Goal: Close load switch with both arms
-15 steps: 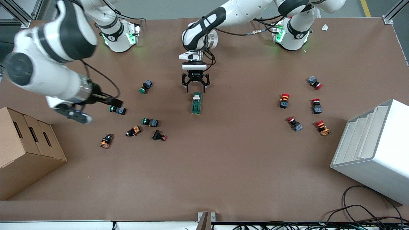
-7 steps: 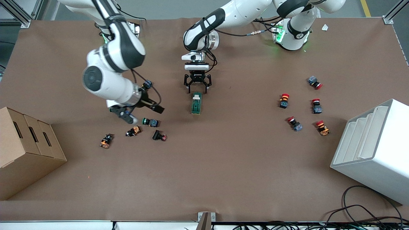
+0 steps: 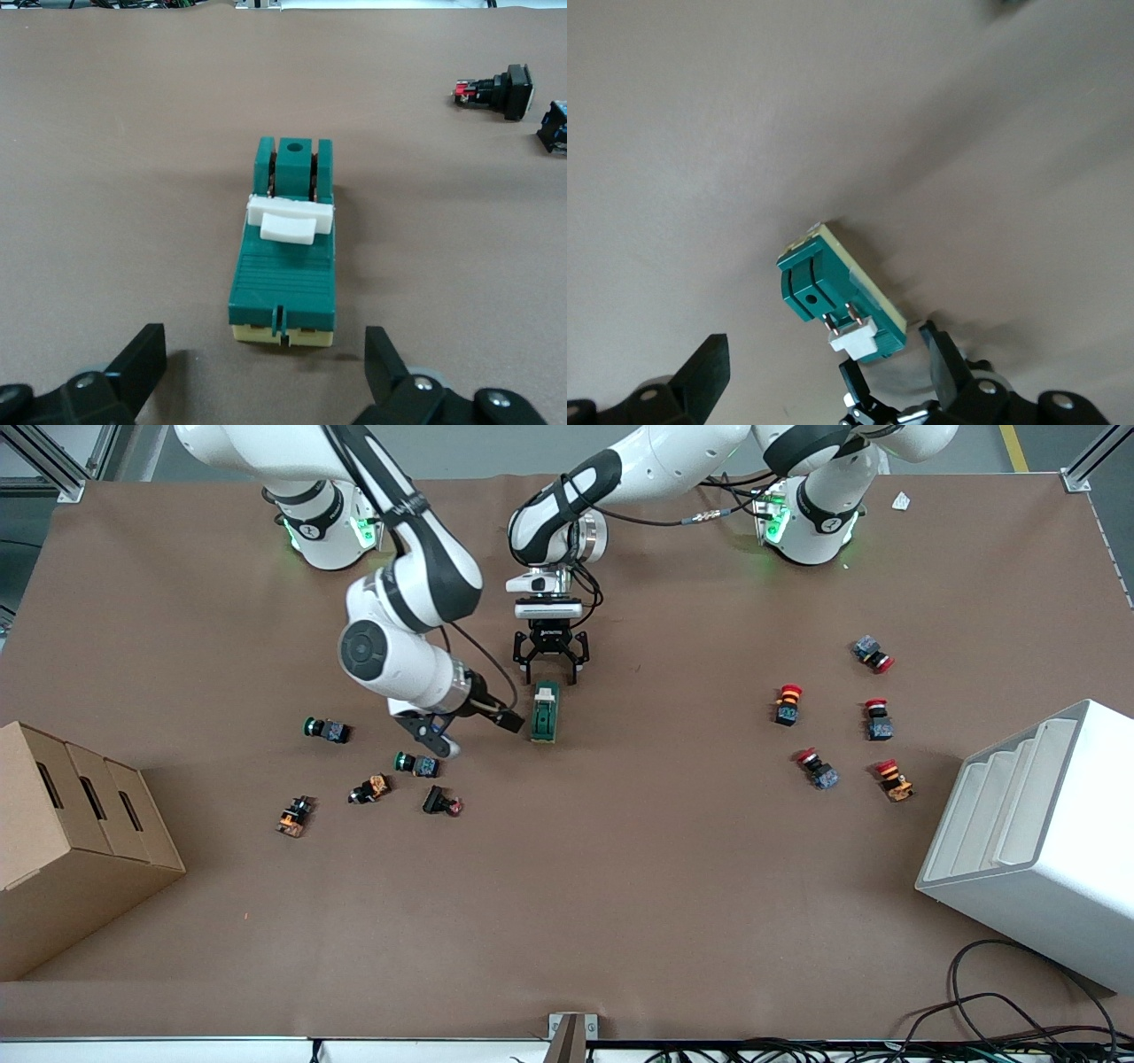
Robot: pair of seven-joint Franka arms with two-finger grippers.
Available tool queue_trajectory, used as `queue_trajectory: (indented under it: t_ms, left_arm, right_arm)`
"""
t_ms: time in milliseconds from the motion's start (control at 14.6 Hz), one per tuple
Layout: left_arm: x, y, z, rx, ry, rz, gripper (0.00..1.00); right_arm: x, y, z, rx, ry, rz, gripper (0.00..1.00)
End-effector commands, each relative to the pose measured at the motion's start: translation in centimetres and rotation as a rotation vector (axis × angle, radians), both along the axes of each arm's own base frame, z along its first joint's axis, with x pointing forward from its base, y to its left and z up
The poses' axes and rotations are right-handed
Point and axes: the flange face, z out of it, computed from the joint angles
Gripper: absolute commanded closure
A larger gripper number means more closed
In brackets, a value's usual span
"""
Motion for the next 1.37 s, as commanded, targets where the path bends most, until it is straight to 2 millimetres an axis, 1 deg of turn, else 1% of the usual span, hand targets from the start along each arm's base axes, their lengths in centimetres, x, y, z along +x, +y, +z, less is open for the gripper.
queue_trajectory:
  t_ms: [0, 206, 275, 480, 618, 824, 1098, 1304]
  left_arm:
    - [-0.4, 0.1, -0.7, -0.021, -0.02, 0.014, 0.01]
    - [-0.6, 0.1, -0.9, -0.031, -0.019, 0.02, 0.01]
    - [-0.6, 0.2, -0.9, -0.029, -0.019, 0.019, 0.01]
    - [-0.5, 0.1, -0.9, -0.03, -0.02, 0.02, 0.01]
    - [-0.6, 0.2, -0.9, -0.025, -0.021, 0.018, 0.01]
    - [-0.5, 0.3, -0.9, -0.023, -0.029, 0.023, 0.01]
    - [-0.3, 0.4, -0.9, -0.018, -0.041, 0.033, 0.01]
    - [-0.2, 0.5, -1.0, -0.017, -0.041, 0.033, 0.01]
  right_arm:
    - [-1.8, 2.5, -1.9, 0.025, 0.012, -0.03, 0.0]
    - [-3.8, 5.2, -4.3, 0.033, 0.008, -0.062, 0.0]
    - [-4.4, 5.7, -4.9, 0.025, 0.006, -0.06, 0.0]
    - [-5.9, 6.9, -6.7, 0.01, 0.022, -0.046, 0.0]
    - [-6.4, 7.4, -7.6, 0.019, 0.017, -0.074, 0.0]
    - [-7.0, 8.2, -8.3, 0.028, 0.005, -0.097, 0.0]
    - [-6.5, 8.2, -8.5, 0.035, -0.001, -0.118, 0.0]
    - [-5.3, 8.0, -7.7, 0.05, -0.012, -0.13, 0.0]
